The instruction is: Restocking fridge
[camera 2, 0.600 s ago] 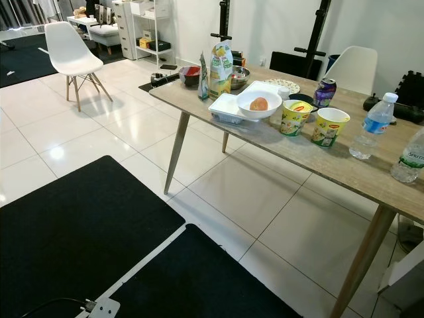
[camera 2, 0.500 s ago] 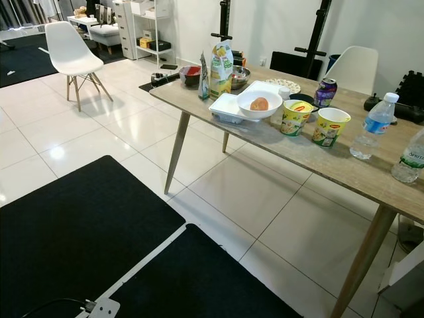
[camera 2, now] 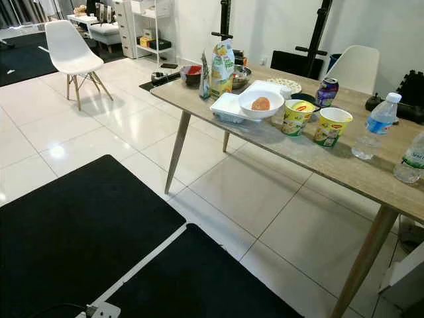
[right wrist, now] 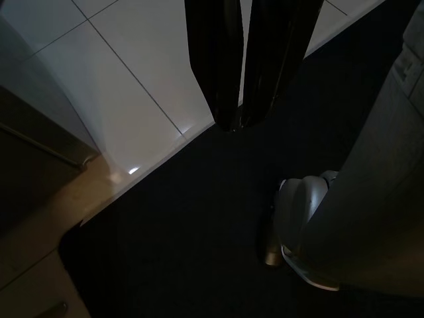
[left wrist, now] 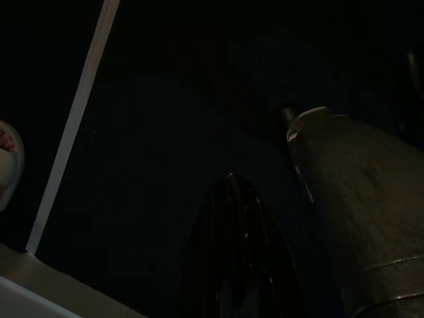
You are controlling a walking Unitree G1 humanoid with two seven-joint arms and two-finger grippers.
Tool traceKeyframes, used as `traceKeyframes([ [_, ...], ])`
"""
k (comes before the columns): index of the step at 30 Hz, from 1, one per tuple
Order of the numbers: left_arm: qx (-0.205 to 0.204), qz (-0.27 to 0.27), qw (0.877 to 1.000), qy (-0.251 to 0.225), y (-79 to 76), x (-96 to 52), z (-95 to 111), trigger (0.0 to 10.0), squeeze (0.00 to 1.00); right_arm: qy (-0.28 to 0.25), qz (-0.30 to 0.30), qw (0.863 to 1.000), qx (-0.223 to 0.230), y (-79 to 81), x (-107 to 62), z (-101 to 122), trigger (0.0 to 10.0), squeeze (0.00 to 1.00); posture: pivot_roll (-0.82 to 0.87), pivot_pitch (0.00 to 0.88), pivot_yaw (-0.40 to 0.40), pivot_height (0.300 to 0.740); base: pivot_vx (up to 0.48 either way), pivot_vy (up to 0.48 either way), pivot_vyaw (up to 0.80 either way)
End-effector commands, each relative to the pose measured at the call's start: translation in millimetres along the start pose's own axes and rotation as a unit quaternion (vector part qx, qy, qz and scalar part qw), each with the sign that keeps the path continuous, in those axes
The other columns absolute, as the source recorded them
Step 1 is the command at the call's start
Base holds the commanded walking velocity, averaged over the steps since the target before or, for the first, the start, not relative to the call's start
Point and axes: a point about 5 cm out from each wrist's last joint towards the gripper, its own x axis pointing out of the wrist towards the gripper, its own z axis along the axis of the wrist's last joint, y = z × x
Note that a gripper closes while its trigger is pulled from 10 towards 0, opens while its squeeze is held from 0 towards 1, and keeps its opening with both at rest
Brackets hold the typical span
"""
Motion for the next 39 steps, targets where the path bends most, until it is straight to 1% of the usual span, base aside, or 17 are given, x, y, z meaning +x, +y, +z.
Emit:
traceKeyframes([
  [1,-0.004,-0.003,1.000,0.007,0.1,-0.6,-5,10.0,0.00,0.002,0.000,1.000,-0.001,-1.0,-0.3,-2,10.0,0.00,-0.04,0.000,0.011,0.740,0.262,0.000,0.00],
  [13,-0.006,-0.010,1.000,0.015,-3.5,-1.3,-12,10.0,0.00,0.005,0.001,1.000,-0.004,-0.9,-0.3,-2,10.0,0.00,-0.04,0.000,0.008,0.740,0.280,0.000,0.00],
  [28,-0.004,-0.011,1.000,0.013,-2.7,-1.4,-12,10.0,0.00,0.004,-0.001,1.000,-0.001,-0.9,0.1,1,10.0,0.00,-0.04,0.000,0.011,0.740,0.292,0.000,0.00],
  [31,-0.004,-0.010,1.000,0.014,-1.4,-1.8,-13,10.0,0.00,0.007,0.004,1.000,0.002,0.7,0.3,1,10.0,0.00,-0.04,0.000,0.012,0.740,0.264,0.000,-0.71],
  [39,-0.006,-0.010,1.000,0.017,0.0,-2.4,-16,10.0,0.00,0.010,0.005,1.000,-0.002,2.7,0.7,2,10.0,0.00,-0.04,0.000,0.011,0.740,0.000,0.000,-0.78],
])
